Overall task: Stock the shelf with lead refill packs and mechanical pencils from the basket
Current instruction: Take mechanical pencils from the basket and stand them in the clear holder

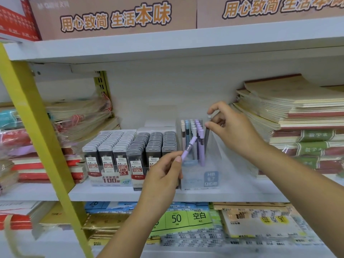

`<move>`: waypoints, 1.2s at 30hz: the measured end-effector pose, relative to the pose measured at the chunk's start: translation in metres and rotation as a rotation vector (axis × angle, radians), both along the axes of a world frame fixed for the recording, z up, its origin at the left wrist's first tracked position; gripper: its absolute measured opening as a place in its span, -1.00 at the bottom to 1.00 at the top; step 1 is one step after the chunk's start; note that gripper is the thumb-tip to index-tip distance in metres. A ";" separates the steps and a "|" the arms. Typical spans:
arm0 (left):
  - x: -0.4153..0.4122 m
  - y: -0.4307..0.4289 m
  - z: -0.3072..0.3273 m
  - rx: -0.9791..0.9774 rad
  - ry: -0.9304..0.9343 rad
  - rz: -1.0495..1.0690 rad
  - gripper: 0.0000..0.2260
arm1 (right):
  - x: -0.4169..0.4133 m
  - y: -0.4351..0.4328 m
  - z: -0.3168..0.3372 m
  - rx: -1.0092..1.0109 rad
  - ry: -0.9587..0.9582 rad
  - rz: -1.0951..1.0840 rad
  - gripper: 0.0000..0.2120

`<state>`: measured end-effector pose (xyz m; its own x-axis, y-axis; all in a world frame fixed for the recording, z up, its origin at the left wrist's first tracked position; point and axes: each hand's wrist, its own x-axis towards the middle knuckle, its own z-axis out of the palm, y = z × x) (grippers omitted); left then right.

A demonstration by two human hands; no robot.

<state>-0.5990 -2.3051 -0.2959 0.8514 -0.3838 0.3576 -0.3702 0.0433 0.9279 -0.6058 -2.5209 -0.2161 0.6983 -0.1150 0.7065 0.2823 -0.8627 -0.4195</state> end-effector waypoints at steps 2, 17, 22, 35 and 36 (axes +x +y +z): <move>0.000 0.000 -0.001 -0.007 -0.007 0.001 -0.76 | 0.003 0.001 -0.001 -0.007 -0.007 -0.014 -0.78; -0.007 0.003 0.006 -0.036 -0.034 -0.017 -0.75 | -0.021 0.014 0.001 0.068 -0.020 -0.065 -0.84; -0.016 -0.005 0.013 -0.077 -0.076 -0.055 -0.76 | -0.054 0.058 -0.009 0.612 0.136 0.353 -0.77; -0.004 0.007 -0.015 0.548 -1.108 0.455 -0.68 | -0.056 0.033 0.013 0.251 -0.153 0.195 -0.70; -0.004 0.006 -0.018 0.577 -1.118 0.453 -0.65 | -0.053 0.034 0.009 0.184 -0.107 0.161 -0.71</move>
<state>-0.6026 -2.2990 -0.3138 0.3010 -0.4785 0.8249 -0.8152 -0.5779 -0.0378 -0.6590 -2.4867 -0.2074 0.6407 -0.1421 0.7546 0.4607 -0.7150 -0.5258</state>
